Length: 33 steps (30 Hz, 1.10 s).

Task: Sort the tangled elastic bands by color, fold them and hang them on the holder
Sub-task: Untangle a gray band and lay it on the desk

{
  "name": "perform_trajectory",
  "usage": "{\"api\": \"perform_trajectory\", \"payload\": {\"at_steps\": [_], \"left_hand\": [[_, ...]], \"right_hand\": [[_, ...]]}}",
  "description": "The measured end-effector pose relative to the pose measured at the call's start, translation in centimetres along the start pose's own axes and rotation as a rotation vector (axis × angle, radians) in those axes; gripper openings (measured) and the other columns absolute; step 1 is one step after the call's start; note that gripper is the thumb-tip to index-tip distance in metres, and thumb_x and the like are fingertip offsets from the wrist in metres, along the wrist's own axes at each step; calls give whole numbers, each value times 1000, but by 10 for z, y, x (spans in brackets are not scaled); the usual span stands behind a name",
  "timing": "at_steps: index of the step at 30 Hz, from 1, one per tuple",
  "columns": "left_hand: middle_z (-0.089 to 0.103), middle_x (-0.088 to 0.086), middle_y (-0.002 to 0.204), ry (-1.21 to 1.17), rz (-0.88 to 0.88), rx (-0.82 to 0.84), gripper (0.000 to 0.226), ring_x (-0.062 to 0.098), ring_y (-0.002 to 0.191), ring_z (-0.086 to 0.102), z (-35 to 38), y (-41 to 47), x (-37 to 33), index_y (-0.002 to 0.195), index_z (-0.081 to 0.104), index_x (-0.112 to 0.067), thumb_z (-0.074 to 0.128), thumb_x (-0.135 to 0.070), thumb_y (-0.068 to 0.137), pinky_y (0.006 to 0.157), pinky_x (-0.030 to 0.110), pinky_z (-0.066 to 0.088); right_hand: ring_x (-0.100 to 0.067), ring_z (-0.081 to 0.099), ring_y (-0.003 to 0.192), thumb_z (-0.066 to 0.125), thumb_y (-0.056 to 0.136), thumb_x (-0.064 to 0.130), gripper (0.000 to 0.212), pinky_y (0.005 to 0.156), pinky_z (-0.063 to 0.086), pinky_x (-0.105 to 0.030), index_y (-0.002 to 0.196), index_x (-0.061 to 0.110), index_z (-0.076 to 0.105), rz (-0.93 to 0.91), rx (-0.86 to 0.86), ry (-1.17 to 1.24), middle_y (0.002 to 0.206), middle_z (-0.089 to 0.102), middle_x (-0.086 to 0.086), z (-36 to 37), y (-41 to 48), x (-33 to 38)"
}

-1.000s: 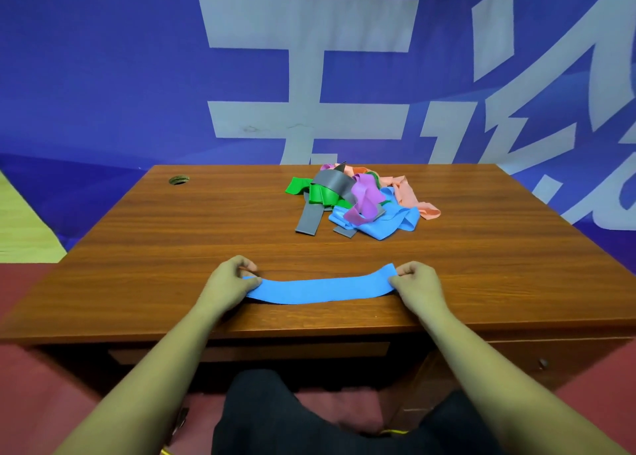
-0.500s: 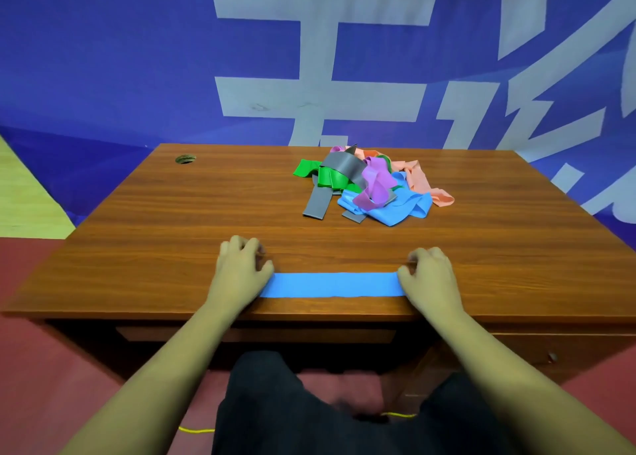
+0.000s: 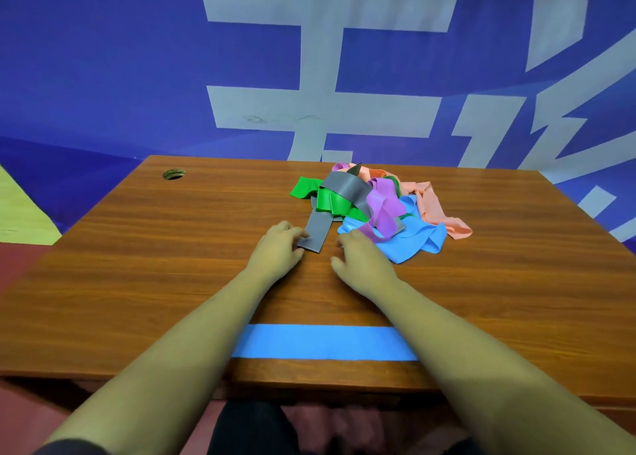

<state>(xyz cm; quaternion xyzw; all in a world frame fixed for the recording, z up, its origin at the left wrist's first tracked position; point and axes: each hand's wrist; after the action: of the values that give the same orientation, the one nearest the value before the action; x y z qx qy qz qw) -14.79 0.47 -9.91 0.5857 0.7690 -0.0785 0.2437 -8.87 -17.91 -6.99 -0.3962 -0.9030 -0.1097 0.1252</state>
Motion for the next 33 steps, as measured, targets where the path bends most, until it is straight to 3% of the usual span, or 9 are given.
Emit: {"api": "perform_trajectory", "payload": {"at_steps": [6, 11, 15, 18, 21, 24, 29, 31, 33], "left_hand": [[63, 2, 103, 44, 156, -107, 13, 27, 98, 54, 5, 15, 9, 99, 71, -18, 62, -23, 93, 87, 43, 45], [67, -4, 100, -160, 288, -272, 9, 17, 97, 57, -25, 5, -3, 98, 69, -16, 64, -16, 92, 89, 30, 43], [68, -14, 112, -565, 204, -242, 20, 2, 110, 59, -47, -5, -17, 109, 67, -24, 69, -21, 89, 93, 18, 43], [69, -15, 113, -697, 156, -168, 30, 1, 110, 60, -53, 0, -30, 114, 65, -30, 69, -28, 84, 97, 23, 45], [72, -5, 106, -909, 169, -170, 20, 10, 100, 63, -58, -1, -53, 109, 71, -23, 66, -16, 90, 92, 32, 47], [71, -6, 93, -1115, 162, -247, 10, 6, 88, 60, -74, -6, -75, 97, 70, -17, 61, -13, 92, 81, 23, 47], [70, -5, 85, -1114, 218, -141, 11, 7, 76, 62, -103, -21, -91, 96, 69, -14, 59, -10, 94, 70, 21, 49], [70, -7, 82, -1035, 249, -60, 14, 5, 72, 62, -110, -31, -92, 99, 67, -10, 54, -7, 97, 67, 17, 48], [72, -9, 85, -980, 258, 22, 15, 3, 75, 63, -113, -41, -90, 100, 67, -11, 53, -7, 98, 69, 15, 48]], "right_hand": [[-25, 52, 113, 60, 90, 33, 36, 97, 44, -39, 122, 16, 57, 0, -78, 99, 118, 55, -8, 28, 19, 2], [-20, 56, 96, 61, 93, 21, 18, 81, 51, -40, 107, 12, 68, -128, -333, 281, 103, 55, -3, 7, 26, 12], [-7, 51, 84, 61, 90, 13, 10, 74, 42, -21, 97, 13, 69, -232, -404, 368, 92, 57, 6, -46, 27, 27], [-1, 52, 75, 62, 89, 13, 7, 67, 37, -8, 92, 15, 68, -207, -403, 498, 85, 60, 12, -89, 23, 45], [-5, 57, 66, 63, 90, 13, 5, 64, 46, -20, 88, 15, 67, -113, -392, 719, 74, 64, 10, -127, 19, 58], [-13, 56, 56, 62, 89, 7, 6, 52, 44, -26, 85, 9, 66, 36, -402, 999, 67, 62, -4, -155, 13, 59], [-17, 53, 62, 65, 86, 3, 15, 60, 39, -29, 100, 4, 65, 222, -202, 1338, 71, 62, -6, -169, -3, 43], [-16, 50, 62, 67, 88, 14, 3, 62, 38, -29, 89, 12, 65, 232, -43, 1428, 60, 59, 0, -170, -14, 33], [-17, 56, 67, 69, 88, 27, 10, 64, 45, -29, 89, 18, 65, 287, 165, 1477, 71, 66, -1, -168, -26, 26]]}}
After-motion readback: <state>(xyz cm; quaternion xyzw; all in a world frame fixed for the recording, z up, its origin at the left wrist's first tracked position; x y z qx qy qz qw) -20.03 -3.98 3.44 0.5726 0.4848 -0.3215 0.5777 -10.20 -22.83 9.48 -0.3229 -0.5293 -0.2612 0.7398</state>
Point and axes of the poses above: each hand's wrist, its own y-axis towards the middle knuckle, its own z-axis out of the palm, x = y × z
